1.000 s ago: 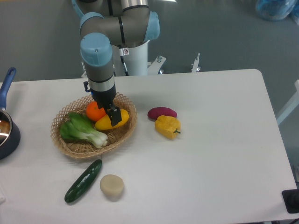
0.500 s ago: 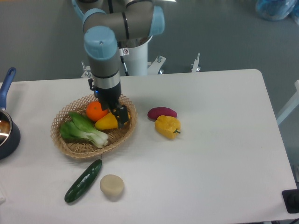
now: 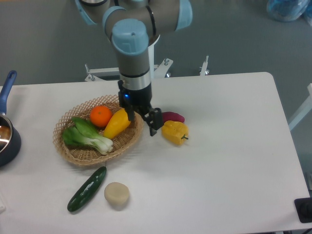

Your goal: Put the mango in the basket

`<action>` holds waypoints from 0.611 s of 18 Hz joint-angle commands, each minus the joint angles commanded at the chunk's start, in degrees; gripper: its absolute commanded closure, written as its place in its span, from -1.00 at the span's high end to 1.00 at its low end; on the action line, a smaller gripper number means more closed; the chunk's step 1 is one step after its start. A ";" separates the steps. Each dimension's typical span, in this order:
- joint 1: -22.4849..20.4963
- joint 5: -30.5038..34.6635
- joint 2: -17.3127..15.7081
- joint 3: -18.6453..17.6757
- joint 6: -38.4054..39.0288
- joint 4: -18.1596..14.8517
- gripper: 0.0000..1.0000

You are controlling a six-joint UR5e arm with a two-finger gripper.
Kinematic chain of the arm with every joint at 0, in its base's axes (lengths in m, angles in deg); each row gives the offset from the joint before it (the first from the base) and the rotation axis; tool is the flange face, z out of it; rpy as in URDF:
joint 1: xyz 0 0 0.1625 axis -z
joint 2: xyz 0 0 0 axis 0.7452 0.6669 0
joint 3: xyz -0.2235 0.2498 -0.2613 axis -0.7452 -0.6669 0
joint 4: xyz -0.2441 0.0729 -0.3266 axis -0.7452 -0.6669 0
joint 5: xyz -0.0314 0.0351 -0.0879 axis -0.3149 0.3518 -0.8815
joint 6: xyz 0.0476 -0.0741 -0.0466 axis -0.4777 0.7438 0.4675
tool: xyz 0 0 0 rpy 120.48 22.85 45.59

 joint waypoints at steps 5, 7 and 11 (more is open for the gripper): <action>-6.77 0.00 2.90 1.41 -0.17 0.09 1.00; -9.84 0.00 4.48 2.11 -3.06 0.09 1.00; -13.46 0.00 6.68 3.43 -11.15 0.00 1.00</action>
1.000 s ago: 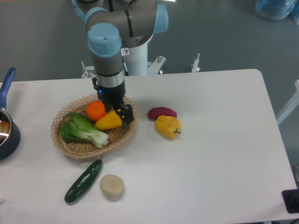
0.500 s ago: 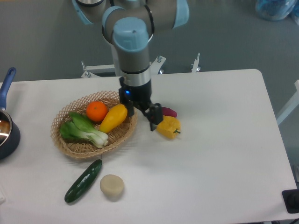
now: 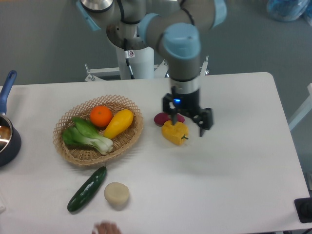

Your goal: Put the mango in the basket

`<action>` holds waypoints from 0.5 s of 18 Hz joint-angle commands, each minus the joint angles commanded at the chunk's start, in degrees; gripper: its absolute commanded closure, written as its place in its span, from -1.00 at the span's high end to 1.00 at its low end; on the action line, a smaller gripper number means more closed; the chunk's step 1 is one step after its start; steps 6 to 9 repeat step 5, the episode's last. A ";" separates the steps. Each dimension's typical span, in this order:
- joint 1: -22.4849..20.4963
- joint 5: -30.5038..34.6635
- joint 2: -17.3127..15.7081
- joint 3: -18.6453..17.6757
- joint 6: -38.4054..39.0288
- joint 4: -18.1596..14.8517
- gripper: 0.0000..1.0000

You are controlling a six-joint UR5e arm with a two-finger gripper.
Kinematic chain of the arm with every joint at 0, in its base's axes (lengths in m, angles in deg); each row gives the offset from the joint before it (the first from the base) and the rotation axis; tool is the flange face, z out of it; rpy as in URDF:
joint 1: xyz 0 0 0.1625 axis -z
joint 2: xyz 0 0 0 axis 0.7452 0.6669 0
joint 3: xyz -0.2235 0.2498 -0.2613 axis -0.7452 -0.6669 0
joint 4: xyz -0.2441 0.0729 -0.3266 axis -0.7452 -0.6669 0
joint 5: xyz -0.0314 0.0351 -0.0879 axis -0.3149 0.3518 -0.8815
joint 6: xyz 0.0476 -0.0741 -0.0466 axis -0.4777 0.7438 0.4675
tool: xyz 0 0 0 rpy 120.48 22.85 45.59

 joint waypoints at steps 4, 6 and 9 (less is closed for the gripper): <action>-2.46 -0.17 0.97 0.71 -2.73 0.00 1.00; -2.46 -0.09 0.97 0.45 -2.74 -0.09 1.00; -2.46 -0.09 0.97 0.45 -2.74 -0.09 1.00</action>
